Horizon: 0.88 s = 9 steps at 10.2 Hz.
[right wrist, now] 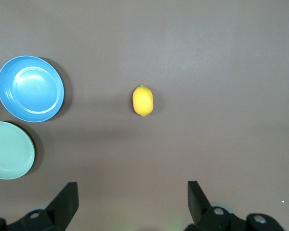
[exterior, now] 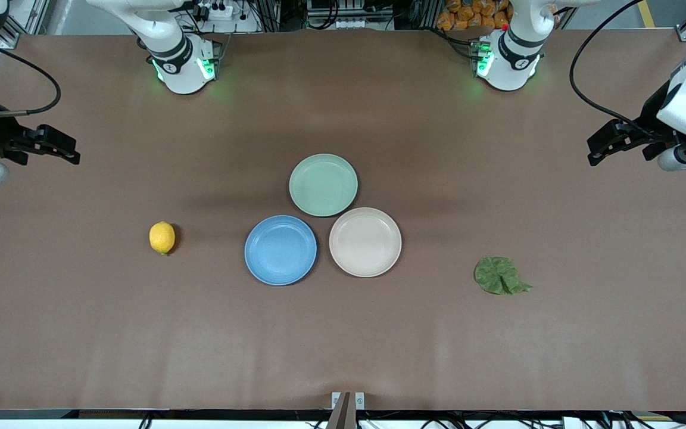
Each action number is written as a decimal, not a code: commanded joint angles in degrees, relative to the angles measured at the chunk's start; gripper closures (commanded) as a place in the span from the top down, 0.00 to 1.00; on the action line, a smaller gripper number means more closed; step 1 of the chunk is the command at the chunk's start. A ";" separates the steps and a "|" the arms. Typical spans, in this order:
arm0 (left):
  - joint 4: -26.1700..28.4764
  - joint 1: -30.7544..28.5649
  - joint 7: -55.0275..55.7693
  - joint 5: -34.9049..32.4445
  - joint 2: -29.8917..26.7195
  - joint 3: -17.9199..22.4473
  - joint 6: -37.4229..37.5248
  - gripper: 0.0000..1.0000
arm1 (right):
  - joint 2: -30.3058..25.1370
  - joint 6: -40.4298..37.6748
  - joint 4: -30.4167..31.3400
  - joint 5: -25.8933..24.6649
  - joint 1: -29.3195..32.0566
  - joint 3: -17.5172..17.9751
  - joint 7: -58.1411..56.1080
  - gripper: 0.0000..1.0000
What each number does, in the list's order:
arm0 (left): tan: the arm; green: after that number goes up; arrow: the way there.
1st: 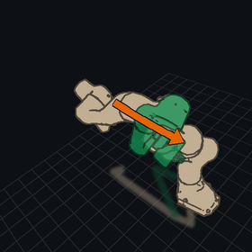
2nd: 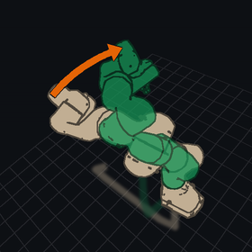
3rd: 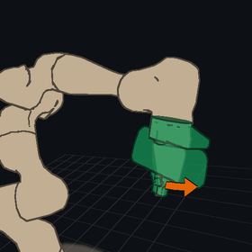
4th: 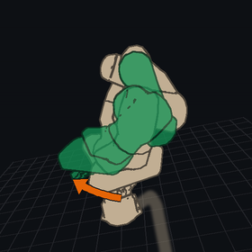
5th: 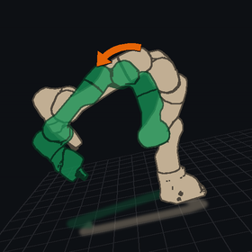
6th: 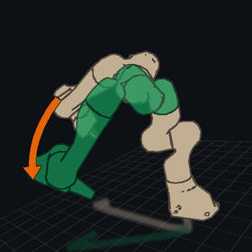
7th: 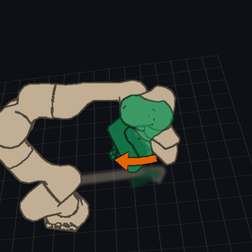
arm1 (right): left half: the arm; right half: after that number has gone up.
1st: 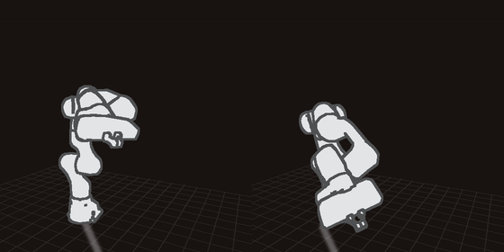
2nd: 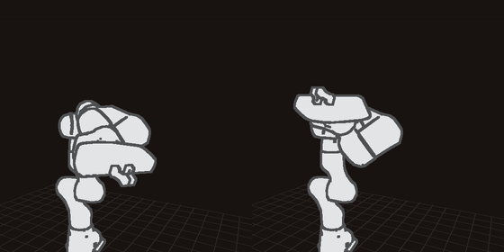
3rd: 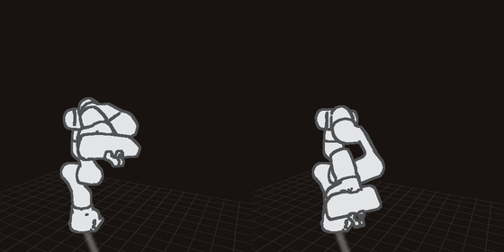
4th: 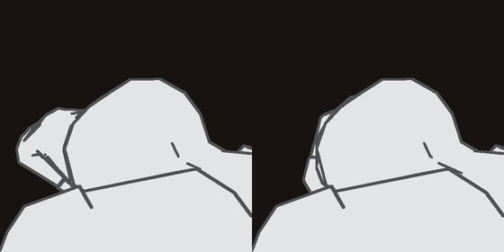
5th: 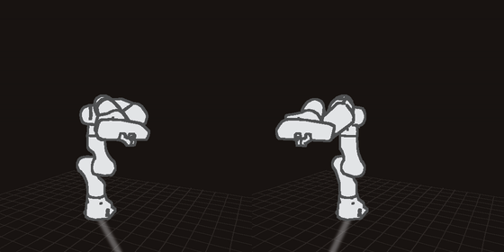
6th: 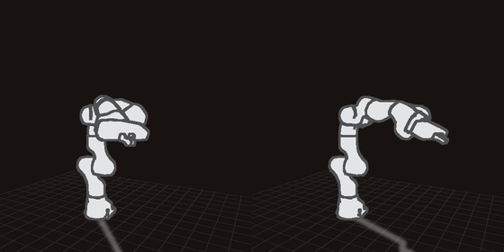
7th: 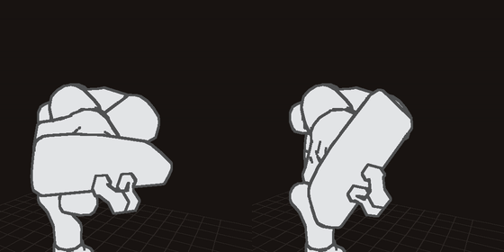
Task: Place lemon and lettuce in plates
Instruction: 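Reach the right gripper to the lemon while the left gripper reaches the lettuce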
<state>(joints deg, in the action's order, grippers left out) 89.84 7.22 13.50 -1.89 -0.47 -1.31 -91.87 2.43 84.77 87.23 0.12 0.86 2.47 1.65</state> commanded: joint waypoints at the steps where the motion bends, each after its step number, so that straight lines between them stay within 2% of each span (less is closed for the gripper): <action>1: -0.54 -0.19 -1.37 -1.18 -0.24 -0.18 0.91 1.00 | -0.76 -0.74 0.31 1.02 0.11 -0.18 0.28 1.00; 3: -0.45 -0.36 -1.64 -1.18 2.12 -0.01 0.82 1.00 | -0.76 -2.06 0.22 1.02 0.19 -0.18 0.28 1.00; 5: -0.01 -0.10 -1.46 -1.10 7.82 0.00 -0.14 1.00 | -0.76 -2.06 0.22 1.02 0.19 -0.18 0.28 1.00; 9: 1.92 -0.27 -1.46 -0.57 18.63 -0.09 -10.58 1.00 | 0.55 0.21 1.97 1.02 1.68 -0.27 -0.07 1.00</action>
<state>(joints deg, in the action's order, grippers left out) 92.14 7.16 13.50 -1.90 15.11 -1.23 -99.82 2.63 83.59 87.64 0.13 1.21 2.24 1.67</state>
